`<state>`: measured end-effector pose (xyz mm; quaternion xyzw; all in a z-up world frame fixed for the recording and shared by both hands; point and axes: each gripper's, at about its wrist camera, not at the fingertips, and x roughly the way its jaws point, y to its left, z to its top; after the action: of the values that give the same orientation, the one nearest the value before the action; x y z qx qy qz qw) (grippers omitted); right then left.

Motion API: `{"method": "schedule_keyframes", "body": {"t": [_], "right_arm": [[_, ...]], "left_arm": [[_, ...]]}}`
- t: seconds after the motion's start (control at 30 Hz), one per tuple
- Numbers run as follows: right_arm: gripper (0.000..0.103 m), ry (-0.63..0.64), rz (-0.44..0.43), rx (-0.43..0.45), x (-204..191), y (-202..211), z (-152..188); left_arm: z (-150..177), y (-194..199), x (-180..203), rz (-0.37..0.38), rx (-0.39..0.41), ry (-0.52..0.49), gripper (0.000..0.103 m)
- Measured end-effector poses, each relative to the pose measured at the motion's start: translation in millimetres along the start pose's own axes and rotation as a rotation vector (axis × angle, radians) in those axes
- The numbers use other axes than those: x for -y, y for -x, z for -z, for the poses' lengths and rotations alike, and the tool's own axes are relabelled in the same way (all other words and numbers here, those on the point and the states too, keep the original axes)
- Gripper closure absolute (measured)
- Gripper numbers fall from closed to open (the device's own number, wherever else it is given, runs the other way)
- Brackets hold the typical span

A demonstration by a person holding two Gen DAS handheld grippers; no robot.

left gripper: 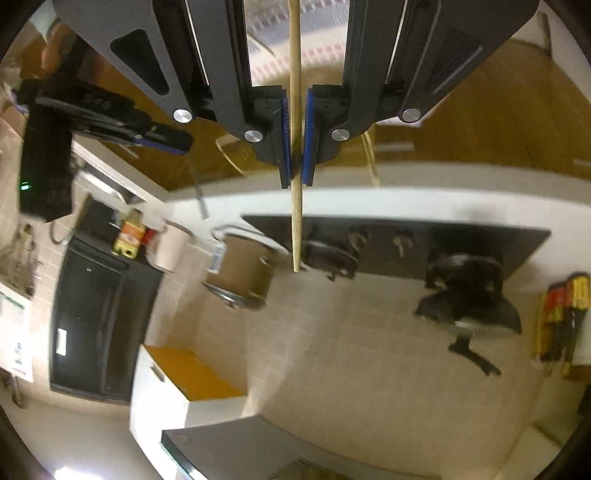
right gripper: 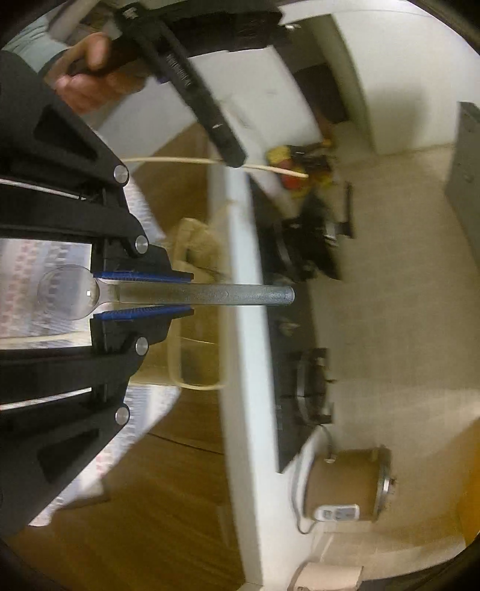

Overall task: Organize utensils
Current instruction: 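Carry the knife and chopstick over the basket and open both tools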

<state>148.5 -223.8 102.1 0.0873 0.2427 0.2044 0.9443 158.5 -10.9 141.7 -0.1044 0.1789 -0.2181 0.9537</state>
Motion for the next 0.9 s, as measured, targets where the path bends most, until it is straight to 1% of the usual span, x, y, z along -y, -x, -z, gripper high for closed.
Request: {"method": "schedule_keyframes", "body": {"t": [0.13, 0.27, 0.33, 0.4, 0.5, 0.6, 0.7, 0.9], "right_arm": [[0.093, 0.009, 0.007, 0.11, 3.7, -0.3, -24.2], [0.093, 0.042, 0.06, 0.222, 4.1, 0.5, -41.8], [0.093, 0.065, 0.107, 0.286, 5.7, -1.2, -47.4], [0.093, 0.073, 0.133, 0.313, 10.3, -5.2, -50.8], [0.093, 0.089, 0.172, 0.331, 17.9, -17.4, -51.2], [0.093, 0.11, 0.196, 0.33, 23.3, -32.1, -46.2], [0.093, 0.109, 0.195, 0.319, 29.1, -44.9, -41.7], [0.093, 0.113, 0.191, 0.304, 35.5, -62.3, -33.5]], "left_arm": [[-19.8, -17.4, -4.1, -0.009, 0.052, 0.028, 0.099], [-33.5, -24.5, -9.6, -0.017, 0.126, 0.044, 0.099], [-39.6, -25.9, -13.6, -0.016, 0.174, 0.054, 0.099], [-45.1, -27.1, -15.0, -0.026, 0.213, 0.062, 0.099], [-48.7, -29.2, -17.6, -0.051, 0.269, 0.059, 0.099], [-44.8, -34.3, -16.0, -0.098, 0.324, 0.021, 0.099], [-39.1, -44.3, -12.0, -0.146, 0.348, -0.023, 0.099], [-23.1, -66.5, -9.0, -0.167, 0.357, -0.074, 0.099]]}}
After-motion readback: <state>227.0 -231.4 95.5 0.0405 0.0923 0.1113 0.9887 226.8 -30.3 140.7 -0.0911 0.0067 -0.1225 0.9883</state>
